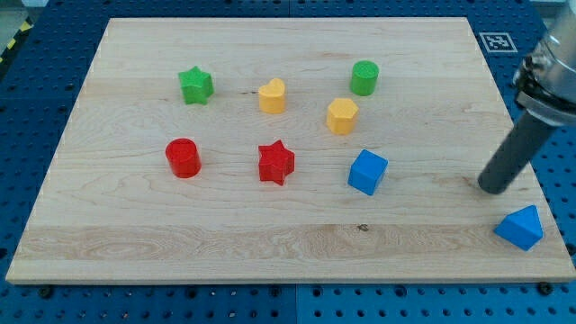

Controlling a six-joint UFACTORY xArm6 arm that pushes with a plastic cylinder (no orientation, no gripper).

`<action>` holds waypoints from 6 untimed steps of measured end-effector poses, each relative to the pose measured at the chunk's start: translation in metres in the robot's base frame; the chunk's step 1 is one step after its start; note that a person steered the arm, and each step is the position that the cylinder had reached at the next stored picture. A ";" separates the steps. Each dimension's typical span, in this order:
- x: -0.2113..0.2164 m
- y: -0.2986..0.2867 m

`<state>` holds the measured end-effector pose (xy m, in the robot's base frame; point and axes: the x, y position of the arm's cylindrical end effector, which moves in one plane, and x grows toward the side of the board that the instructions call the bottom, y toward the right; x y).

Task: Point your arm towards the blue cube

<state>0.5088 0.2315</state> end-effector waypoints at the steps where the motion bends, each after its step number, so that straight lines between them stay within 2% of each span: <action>1: -0.019 -0.037; 3: -0.056 -0.160; 4: -0.049 -0.204; 6: -0.003 -0.189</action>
